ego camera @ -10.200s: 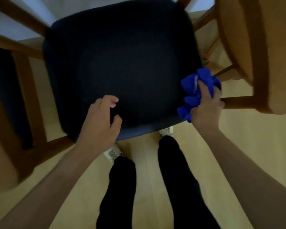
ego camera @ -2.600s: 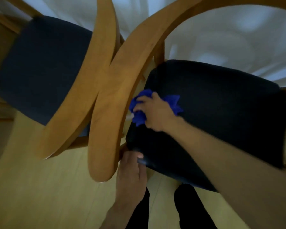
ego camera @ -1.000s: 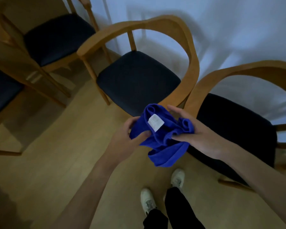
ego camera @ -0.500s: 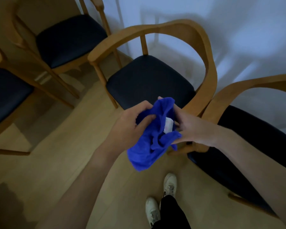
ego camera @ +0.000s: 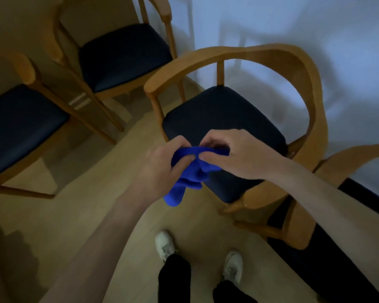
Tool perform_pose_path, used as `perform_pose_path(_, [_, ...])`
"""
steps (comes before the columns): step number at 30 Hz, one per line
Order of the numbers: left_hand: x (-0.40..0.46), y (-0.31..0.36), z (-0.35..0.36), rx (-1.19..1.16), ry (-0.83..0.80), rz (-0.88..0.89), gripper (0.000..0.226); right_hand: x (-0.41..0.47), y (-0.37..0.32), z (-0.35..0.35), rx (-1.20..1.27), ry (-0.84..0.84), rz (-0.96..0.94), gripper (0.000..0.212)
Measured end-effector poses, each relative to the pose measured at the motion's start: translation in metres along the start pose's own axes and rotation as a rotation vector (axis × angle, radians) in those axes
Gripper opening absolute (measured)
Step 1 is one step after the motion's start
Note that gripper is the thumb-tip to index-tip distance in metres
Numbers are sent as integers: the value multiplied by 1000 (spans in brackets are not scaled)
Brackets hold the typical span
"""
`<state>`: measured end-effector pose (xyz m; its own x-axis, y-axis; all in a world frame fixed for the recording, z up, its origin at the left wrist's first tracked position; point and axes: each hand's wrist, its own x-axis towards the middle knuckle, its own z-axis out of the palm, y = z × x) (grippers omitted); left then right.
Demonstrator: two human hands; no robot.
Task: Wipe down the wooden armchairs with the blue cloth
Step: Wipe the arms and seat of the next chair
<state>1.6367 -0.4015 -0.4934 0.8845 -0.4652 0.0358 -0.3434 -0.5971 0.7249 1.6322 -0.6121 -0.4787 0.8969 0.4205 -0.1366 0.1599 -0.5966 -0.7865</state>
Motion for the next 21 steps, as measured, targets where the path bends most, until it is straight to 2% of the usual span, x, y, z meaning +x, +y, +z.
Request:
perform_pose_path(2, [8, -18, -8, -47, 26, -29, 2, 22, -4, 2, -45, 0, -13, 7])
perform_pose_path(5, [22, -46, -25, -116, -18, -90, 11, 56, -13, 7, -85, 21, -5, 11])
perform_pose_path(8, [39, -80, -50, -51, -249, -192, 22, 90, -23, 3, -115, 82, -27, 13])
perform_pose_path(12, [61, -129, -80, 209, -505, -331, 28, 126, -33, -2, -135, 111, -35, 13])
perform_pose_path(15, [81, -165, -108, 191, -549, -432, 33, 146, -25, -11, -74, 208, 35, 14])
perform_pose_path(18, [104, -189, -135, 197, -593, -409, 27, 160, -10, -9, -2, 284, 104, 16])
perform_pose_path(21, [133, -208, -155, 354, -595, -360, 25, 176, 2, -3, 18, 397, 158, 16])
